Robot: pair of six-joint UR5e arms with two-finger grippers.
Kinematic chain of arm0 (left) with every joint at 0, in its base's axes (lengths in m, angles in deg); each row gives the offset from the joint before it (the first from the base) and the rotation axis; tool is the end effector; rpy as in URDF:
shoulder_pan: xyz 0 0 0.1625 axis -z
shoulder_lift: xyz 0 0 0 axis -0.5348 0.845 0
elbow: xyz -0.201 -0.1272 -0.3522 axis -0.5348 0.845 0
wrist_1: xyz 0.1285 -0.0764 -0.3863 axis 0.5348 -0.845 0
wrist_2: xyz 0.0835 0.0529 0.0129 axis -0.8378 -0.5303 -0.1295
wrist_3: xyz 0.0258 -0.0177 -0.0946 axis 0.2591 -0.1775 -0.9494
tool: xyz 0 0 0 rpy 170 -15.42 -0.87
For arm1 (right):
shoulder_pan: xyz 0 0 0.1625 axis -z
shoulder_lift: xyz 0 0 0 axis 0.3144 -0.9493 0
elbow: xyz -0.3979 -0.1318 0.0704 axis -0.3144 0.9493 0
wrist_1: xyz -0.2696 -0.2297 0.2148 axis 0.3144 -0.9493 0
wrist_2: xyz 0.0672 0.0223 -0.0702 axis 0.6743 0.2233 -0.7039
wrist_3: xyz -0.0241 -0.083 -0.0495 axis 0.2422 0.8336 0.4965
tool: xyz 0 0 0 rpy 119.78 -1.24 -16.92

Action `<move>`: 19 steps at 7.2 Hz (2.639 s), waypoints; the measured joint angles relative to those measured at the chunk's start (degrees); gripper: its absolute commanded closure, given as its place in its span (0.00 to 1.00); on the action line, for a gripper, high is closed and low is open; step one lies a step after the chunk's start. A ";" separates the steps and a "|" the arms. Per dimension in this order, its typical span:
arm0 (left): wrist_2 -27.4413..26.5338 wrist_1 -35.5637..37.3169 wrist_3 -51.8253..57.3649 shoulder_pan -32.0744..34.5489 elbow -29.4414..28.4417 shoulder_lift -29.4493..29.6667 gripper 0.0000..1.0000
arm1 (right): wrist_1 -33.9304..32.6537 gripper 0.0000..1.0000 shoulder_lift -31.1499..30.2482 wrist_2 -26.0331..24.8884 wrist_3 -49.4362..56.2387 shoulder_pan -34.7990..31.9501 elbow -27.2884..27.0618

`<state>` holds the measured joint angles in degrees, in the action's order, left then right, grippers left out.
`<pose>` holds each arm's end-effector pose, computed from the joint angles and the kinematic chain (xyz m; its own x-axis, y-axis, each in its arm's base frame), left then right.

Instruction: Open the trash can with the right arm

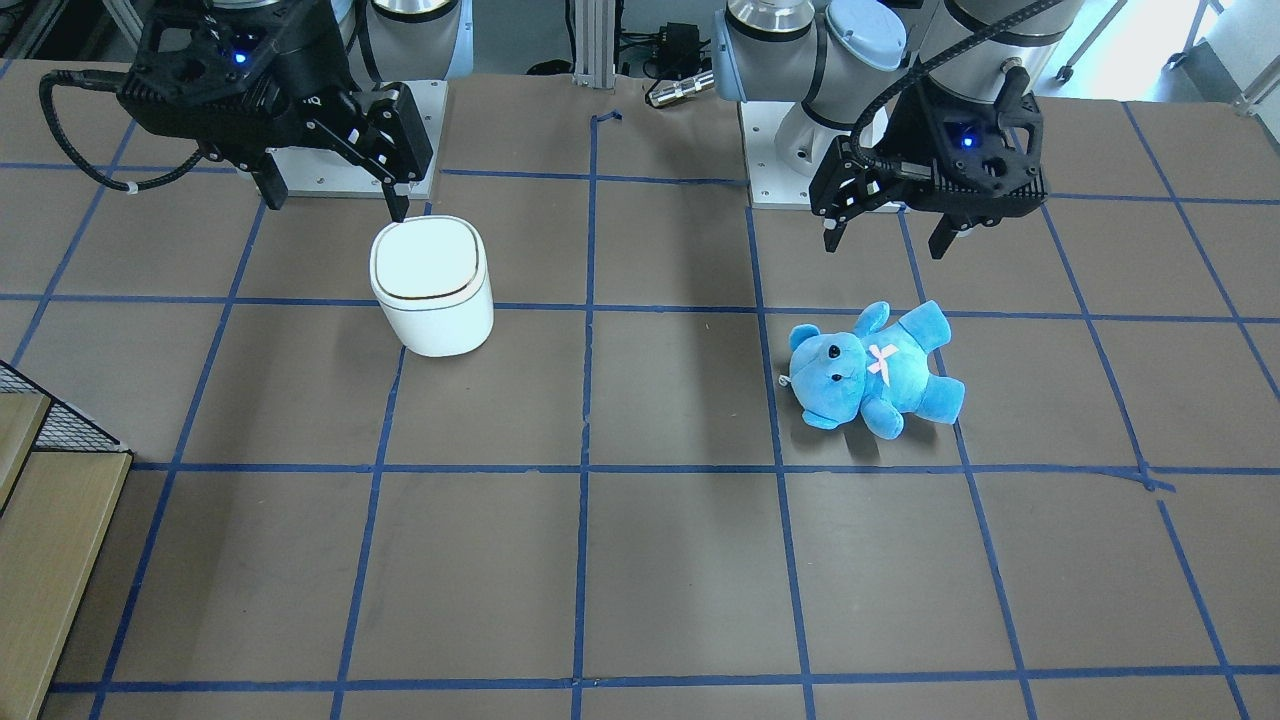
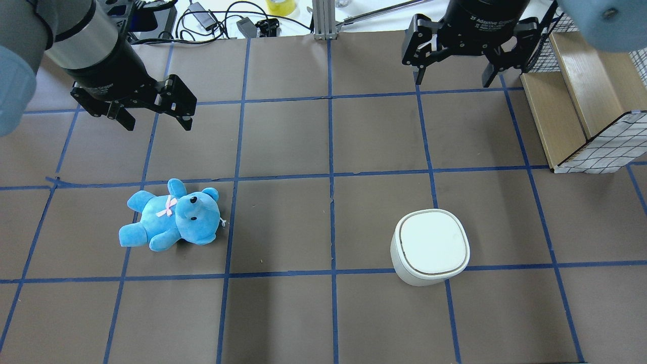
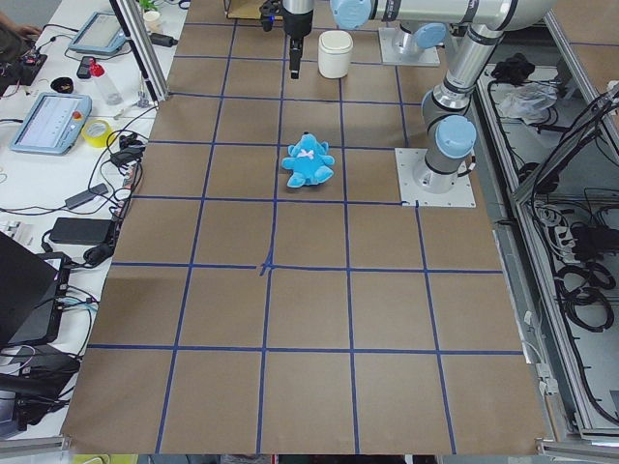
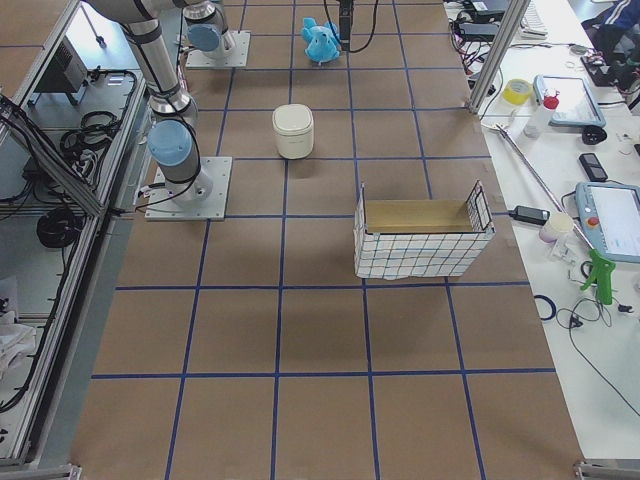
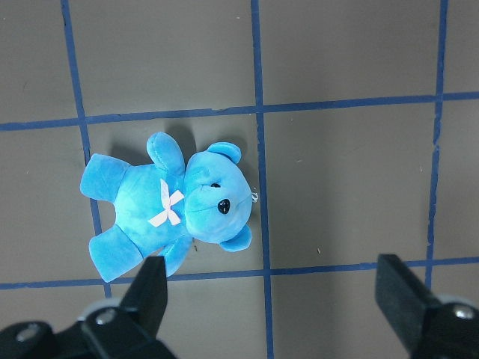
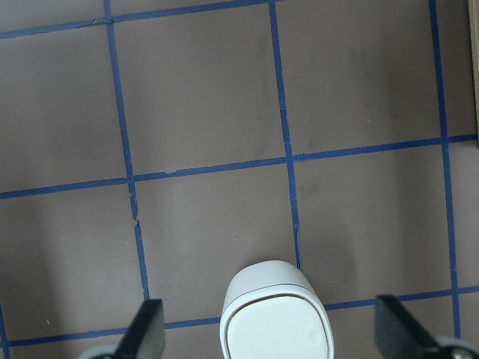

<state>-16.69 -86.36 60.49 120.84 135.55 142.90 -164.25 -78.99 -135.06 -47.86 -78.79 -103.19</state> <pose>-0.1210 -0.4768 0.5021 -0.9991 0.0429 -0.0017 0.0429 0.9980 -0.0458 0.1937 -0.4858 0.5579 -0.9938 0.1110 -0.0075 0.1112 0.9902 -0.0842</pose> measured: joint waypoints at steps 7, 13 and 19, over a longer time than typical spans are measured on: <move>0.00 0.00 0.00 0.00 0.00 0.00 0.00 | 7.14 1.00 -0.33 1.17 -0.50 -0.34 -2.44; 0.00 0.00 0.00 0.00 0.00 0.00 0.00 | -2.53 1.00 -1.58 0.02 0.07 -0.53 -27.73; 0.00 0.00 0.00 0.00 0.00 0.00 0.00 | -6.65 1.00 -0.36 -1.16 1.50 -0.53 -34.14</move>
<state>-16.69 -86.36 60.49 120.84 135.55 142.90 -170.89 -79.35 -136.22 -46.36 -79.32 -137.33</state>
